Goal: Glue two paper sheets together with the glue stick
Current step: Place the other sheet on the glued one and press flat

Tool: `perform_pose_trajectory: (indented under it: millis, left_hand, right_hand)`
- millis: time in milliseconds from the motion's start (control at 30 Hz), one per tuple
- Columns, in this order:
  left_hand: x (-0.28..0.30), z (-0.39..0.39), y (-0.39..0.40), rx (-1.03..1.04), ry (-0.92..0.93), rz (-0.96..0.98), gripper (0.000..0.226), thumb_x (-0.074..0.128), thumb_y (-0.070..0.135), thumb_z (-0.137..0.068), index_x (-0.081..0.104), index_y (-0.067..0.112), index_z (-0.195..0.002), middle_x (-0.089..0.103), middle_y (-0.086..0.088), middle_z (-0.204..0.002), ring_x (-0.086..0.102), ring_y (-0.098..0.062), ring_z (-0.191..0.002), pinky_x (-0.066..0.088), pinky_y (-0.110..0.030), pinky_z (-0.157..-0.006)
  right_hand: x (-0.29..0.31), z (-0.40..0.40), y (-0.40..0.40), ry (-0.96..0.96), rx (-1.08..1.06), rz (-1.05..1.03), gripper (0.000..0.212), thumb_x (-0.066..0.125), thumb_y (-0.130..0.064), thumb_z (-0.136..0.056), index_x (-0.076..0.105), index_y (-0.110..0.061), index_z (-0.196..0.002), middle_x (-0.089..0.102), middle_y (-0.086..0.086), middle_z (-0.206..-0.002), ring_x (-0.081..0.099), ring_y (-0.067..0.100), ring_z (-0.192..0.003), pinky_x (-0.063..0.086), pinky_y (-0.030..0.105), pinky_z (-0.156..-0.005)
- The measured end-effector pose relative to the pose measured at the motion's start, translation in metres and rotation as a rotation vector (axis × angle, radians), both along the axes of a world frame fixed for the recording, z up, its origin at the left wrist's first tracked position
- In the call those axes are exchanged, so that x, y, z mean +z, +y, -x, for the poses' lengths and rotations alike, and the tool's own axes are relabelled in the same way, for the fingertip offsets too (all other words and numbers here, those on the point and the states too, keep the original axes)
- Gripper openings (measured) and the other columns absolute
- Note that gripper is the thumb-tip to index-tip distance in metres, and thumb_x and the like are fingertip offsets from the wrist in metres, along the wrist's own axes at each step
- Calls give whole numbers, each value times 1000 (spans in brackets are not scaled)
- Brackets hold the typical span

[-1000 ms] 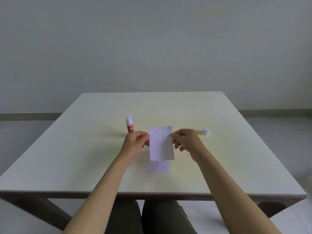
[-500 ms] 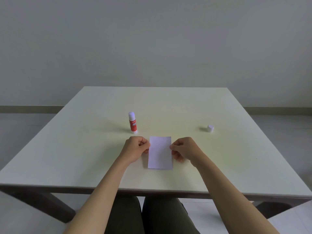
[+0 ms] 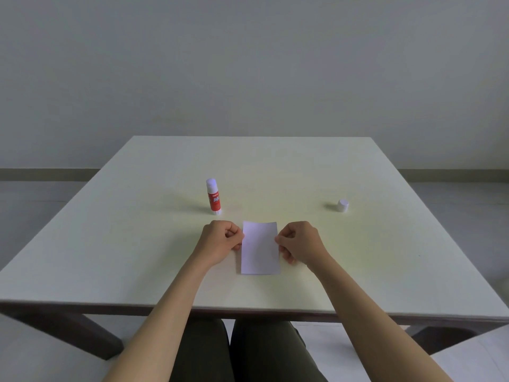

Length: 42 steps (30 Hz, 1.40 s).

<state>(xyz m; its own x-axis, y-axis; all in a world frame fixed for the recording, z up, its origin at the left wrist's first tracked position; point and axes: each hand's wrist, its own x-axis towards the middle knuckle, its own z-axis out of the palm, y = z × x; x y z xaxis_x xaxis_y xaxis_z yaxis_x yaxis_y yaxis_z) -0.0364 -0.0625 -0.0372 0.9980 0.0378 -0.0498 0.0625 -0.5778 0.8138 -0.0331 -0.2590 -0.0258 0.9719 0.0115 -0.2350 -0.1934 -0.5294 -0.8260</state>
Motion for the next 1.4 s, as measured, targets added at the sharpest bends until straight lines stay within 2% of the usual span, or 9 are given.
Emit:
perform_pose_trajectory:
  millis: [433, 600, 767, 933, 1067, 1133, 1200, 1267, 1400]
  left_hand:
    - [2, 1, -4, -17, -28, -86, 12, 66, 9, -80, 65, 10, -69, 65, 5, -56, 58, 6, -46, 48, -20, -63]
    - [5, 2, -6, -23, -34, -162, 15, 65, 9, -79, 64, 12, -64, 62, 7, -52, 61, -10, -55, 50, -28, -66]
    - [4, 0, -8, -17, -73, -263, 12, 65, 10, -76, 65, 9, -65, 57, 6, -51, 53, -20, -60, 38, -25, -58]
    - [3, 3, -9, 10, -139, -357, 2, 66, 11, -75, 64, 10, -74, 68, -4, -69, 62, -24, -74, 46, -32, -65]
    - [2, 8, -4, -120, -257, -457, 24, 72, 25, -74, 62, 17, -94, 65, 5, -94, 61, -20, -93, 45, -37, -82]
    - [2, 9, 1, -294, -225, -515, 44, 72, 35, -74, 61, 21, -114, 61, 6, -124, 55, -16, -116, 39, -36, -97]
    - [2, 10, 6, -439, -117, -588, 61, 68, 44, -76, 51, 24, -131, 44, 9, -146, 34, -14, -138, 25, -38, -111]
    - [2, 10, 9, -508, -25, -653, 75, 64, 53, -76, 38, 27, -141, 27, 14, -155, 15, -12, -146, 9, -44, -116]
    - [3, 9, 12, -543, 5, -735, 86, 59, 63, -74, 24, 31, -146, 18, 18, -157, 7, -14, -147, -3, -51, -116]
  right_hand:
    - [-4, 5, 5, -90, 10, 71, 9, 53, 1, -80, 58, -2, -72, 60, 14, -61, 42, 2, -21, 36, 15, -33]
    - [-5, 4, 8, -104, 11, 111, 9, 52, 2, -78, 57, -3, -72, 59, 14, -63, 48, 14, -34, 38, 20, -40]
    - [-6, 3, 13, -117, 24, 204, 17, 52, 3, -74, 48, -9, -62, 57, 13, -65, 48, 27, -54, 40, 29, -54]
    - [-3, 2, 13, -95, 2, 202, 28, 56, 1, -74, 42, -15, -56, 58, 13, -67, 51, 28, -58, 44, 31, -56]
    - [-2, 2, 13, -91, 11, 204, 28, 56, 2, -73, 42, -15, -56, 58, 13, -66, 50, 29, -57, 43, 31, -56]
    - [-1, 2, 13, -89, 12, 198, 27, 55, 2, -73, 42, -14, -55, 57, 13, -65, 49, 29, -55, 42, 30, -54]
    - [-1, 2, 13, -92, 13, 201, 25, 54, 2, -72, 43, -13, -56, 57, 13, -64, 48, 29, -54, 41, 30, -54]
    - [-1, 2, 13, -95, 9, 205, 23, 53, 2, -72, 43, -13, -57, 57, 13, -64, 49, 28, -56, 42, 30, -54]
    - [-3, 6, 15, -112, 9, 223, 18, 51, 3, -75, 49, -8, -61, 58, 16, -69, 50, 27, -62, 40, 29, -56]
